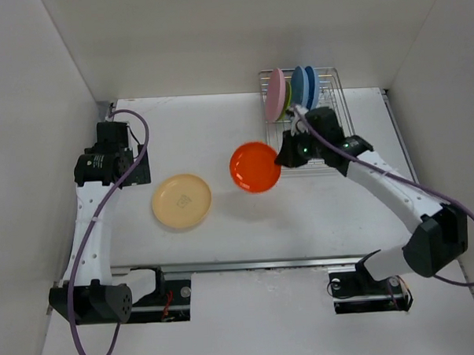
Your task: Unload the plates from the dish rack
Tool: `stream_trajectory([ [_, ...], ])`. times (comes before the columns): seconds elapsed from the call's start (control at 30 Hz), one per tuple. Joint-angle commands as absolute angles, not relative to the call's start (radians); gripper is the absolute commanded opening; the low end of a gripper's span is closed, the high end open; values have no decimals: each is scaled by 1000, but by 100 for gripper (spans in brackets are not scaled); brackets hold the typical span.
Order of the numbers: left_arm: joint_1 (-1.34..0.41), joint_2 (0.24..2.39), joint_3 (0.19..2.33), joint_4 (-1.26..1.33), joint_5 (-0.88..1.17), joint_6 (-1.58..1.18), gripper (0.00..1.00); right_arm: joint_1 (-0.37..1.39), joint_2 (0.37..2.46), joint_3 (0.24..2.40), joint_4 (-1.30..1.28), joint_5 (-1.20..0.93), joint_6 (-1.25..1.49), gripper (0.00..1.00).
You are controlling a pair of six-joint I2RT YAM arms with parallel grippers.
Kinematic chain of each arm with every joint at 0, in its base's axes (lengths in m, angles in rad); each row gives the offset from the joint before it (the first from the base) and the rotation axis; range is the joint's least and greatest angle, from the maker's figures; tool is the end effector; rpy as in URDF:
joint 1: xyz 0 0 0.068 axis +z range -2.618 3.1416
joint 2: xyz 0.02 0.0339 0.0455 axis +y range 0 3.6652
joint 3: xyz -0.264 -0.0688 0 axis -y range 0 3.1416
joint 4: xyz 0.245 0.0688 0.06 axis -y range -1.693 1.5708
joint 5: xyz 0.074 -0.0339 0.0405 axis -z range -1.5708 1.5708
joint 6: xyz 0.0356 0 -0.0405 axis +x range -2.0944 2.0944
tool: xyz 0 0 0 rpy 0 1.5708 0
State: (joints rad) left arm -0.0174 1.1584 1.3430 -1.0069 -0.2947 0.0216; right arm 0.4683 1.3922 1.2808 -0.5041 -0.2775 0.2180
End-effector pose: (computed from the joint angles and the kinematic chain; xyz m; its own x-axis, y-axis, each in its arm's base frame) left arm 0.2177 0.0066 0.3801 -0.7363 0.0335 -0.6758 -0.1651 0.9597 0.2275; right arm 0.2737 0.1494 0.3432 -0.6401 -0.0907 -0.7629 -0.5073 0.7957 0.3310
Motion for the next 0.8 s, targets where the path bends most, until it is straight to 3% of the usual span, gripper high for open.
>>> stream_trajectory([
  [0.0,-11,1135,1341,-1014,-291,29,100,518,1390,1134,-434,-566,280,0],
  [0.3,-11,1126,1331,-1005,-273,38,100,603,1477,898,-266,-529,425,0],
  [0.6,-11,1126,1331,-1005,-255,38,100,603,1667,884,-178,-402,463,2],
  [0.7,-11,1126,1331,-1005,-255,38,100,603,1678,884,-169,-402,474,15],
  [0.73,-11,1126,1331,-1005,-255,38,100,603,1665,884,-178,-388,474,28],
  [0.77,-11,1126,1331,-1005,-255,38,100,603,1654,884,-189,-361,474,34],
])
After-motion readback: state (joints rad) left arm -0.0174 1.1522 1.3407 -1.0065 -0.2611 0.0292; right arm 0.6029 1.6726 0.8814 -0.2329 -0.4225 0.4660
